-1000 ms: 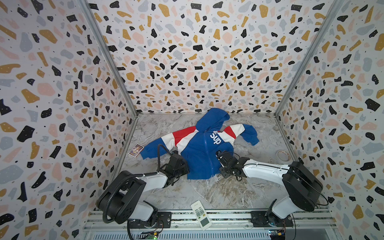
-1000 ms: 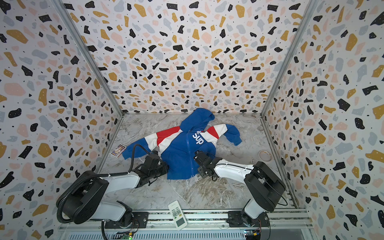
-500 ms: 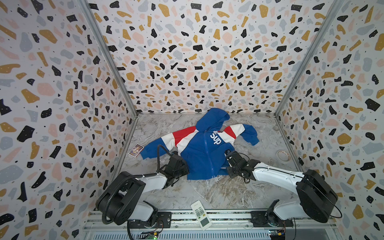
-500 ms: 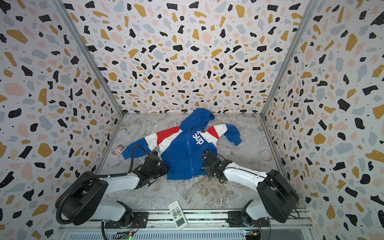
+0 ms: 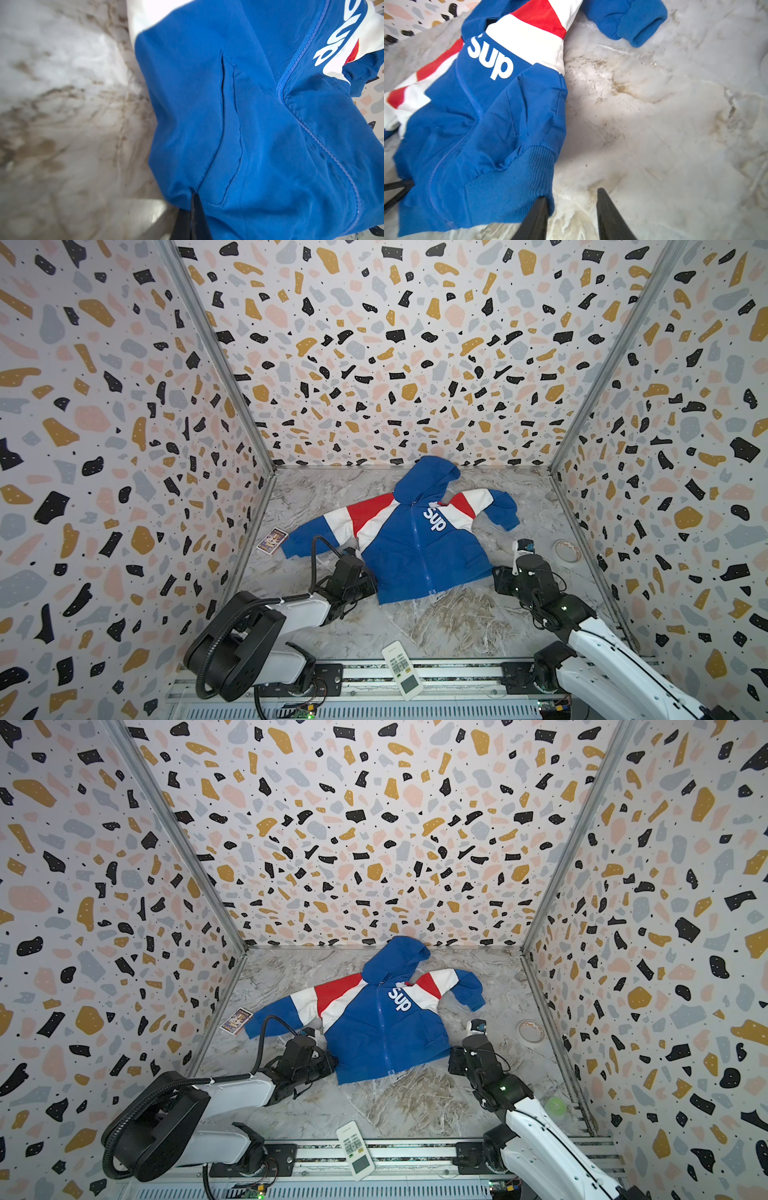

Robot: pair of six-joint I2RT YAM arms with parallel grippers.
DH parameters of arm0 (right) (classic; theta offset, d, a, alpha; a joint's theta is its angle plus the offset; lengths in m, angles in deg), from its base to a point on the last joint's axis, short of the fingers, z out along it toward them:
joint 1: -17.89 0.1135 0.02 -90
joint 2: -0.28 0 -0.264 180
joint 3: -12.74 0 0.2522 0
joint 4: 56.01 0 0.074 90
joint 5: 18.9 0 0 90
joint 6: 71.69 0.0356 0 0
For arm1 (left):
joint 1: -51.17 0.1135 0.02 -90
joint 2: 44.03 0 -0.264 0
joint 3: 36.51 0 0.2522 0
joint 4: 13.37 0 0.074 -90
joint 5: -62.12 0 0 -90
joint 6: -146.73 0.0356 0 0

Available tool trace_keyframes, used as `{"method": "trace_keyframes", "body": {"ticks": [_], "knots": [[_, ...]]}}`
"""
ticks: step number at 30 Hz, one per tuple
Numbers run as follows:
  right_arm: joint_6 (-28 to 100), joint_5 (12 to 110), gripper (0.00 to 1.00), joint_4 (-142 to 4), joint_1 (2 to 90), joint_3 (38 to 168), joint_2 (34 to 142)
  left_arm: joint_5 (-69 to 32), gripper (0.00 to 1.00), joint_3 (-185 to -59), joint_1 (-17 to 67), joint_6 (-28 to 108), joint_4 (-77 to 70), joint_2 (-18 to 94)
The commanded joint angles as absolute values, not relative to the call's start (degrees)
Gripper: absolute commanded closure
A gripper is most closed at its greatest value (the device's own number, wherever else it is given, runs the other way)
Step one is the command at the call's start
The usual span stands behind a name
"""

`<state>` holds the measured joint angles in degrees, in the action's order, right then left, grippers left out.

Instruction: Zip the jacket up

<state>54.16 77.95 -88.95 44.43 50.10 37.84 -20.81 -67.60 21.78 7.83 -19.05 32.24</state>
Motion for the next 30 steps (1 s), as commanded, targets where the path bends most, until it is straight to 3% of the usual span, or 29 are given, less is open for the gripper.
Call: {"method": "trace_keyframes", "body": {"ticks": [1, 4, 7, 11, 15, 22, 25, 30], "knots": [[58.2, 74.5, 0.64, -92.8, 44.2, 51.9, 32.6, -19.8, 1.0, -65.6, 21.8, 7.7, -15.7, 29.7], [55.7, 74.7, 0.73, -94.9, 44.2, 57.3, 31.3, -18.8, 1.0, -64.4, 21.7, 8.6, -11.1, 25.9], [52.3, 75.5, 0.75, -95.8, 44.1, 64.5, 35.5, -19.0, 1.0, -63.1, 21.6, 10.0, -4.9, 20.3], [45.9, 75.3, 0.64, -91.6, 43.0, 72.0, 45.7, -19.2, 1.0, -61.7, 21.6, 11.9, 4.3, 11.9], [40.1, 64.3, 0.56, -83.9, 35.0, 80.4, 62.5, -20.3, 1.0, -62.2, 21.6, 11.8, 11.9, 1.0], [38.8, 55.1, 0.64, -78.6, 32.3, 98.5, 92.1, -26.0, 0.48, -69.8, 21.6, 11.0, 14.6, -4.9], [39.2, 54.1, 0.7, -78.0, 32.5, 103.1, 101.1, -28.1, 0.37, -75.1, 21.6, 13.4, 12.4, 0.4], [39.0, 55.2, 0.73, -77.5, 32.6, 103.3, 107.7, -32.8, 0.33, -84.6, 21.6, 18.6, 10.5, 12.7]]}}
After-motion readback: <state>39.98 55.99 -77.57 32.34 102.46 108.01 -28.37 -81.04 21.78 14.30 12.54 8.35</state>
